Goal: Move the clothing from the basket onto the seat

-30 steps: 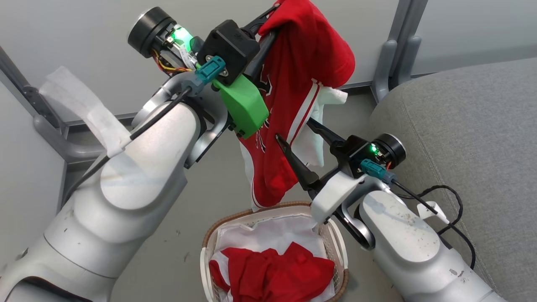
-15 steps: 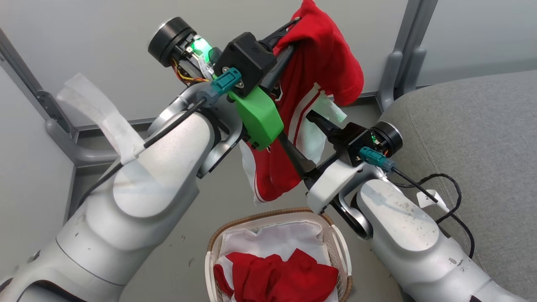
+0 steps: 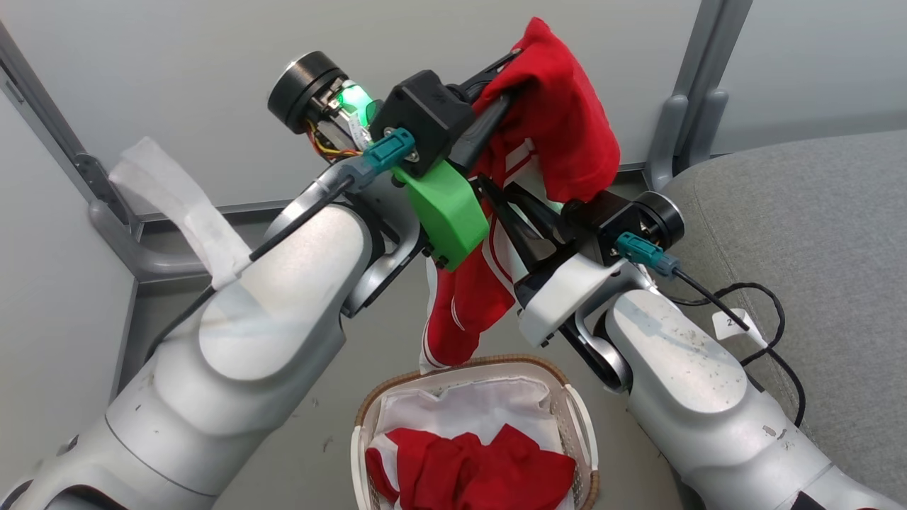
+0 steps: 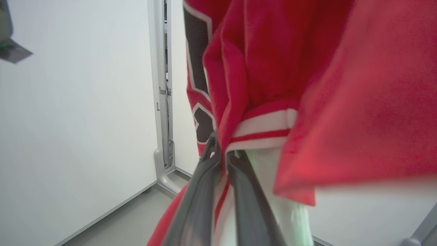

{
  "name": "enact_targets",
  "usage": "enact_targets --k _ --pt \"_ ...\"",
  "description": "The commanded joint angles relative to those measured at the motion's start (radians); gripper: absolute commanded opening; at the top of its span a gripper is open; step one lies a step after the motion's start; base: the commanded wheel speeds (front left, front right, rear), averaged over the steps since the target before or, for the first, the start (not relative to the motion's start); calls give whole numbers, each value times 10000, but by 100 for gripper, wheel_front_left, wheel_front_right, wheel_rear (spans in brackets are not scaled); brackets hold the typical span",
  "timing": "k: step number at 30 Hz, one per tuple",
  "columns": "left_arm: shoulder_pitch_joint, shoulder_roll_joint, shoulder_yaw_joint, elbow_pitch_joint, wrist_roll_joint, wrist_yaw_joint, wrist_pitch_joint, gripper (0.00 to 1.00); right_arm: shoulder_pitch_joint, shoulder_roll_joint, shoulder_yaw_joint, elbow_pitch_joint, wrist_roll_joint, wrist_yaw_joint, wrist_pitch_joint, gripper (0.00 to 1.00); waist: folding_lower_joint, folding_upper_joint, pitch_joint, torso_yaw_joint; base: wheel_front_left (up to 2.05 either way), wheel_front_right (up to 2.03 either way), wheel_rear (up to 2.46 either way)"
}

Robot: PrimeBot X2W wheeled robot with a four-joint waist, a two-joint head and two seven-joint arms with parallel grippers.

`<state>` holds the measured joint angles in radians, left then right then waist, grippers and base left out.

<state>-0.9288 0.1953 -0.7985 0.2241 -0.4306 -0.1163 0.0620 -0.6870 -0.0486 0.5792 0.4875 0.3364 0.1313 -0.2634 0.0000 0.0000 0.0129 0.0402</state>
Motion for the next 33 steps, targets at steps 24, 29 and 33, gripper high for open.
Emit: enact_targets --k 24,29,33 --pt "2299 520 1061 2744 -1154 578 -2267 100 821 -32 -1468 -958 -882 -10 -22 0 0 0 638 -417 0 0 0" --pt "3108 331 1125 3097 -1382 647 -2878 100 976 -31 -1883 -991 -1142 -10 -22 0 0 0 737 -453 0 0 0" --pt "3655 139 1199 3157 -1440 675 -3135 100 1124 -32 -2175 -941 -1289 -10 -22 0 0 0 805 -464 0 0 0"
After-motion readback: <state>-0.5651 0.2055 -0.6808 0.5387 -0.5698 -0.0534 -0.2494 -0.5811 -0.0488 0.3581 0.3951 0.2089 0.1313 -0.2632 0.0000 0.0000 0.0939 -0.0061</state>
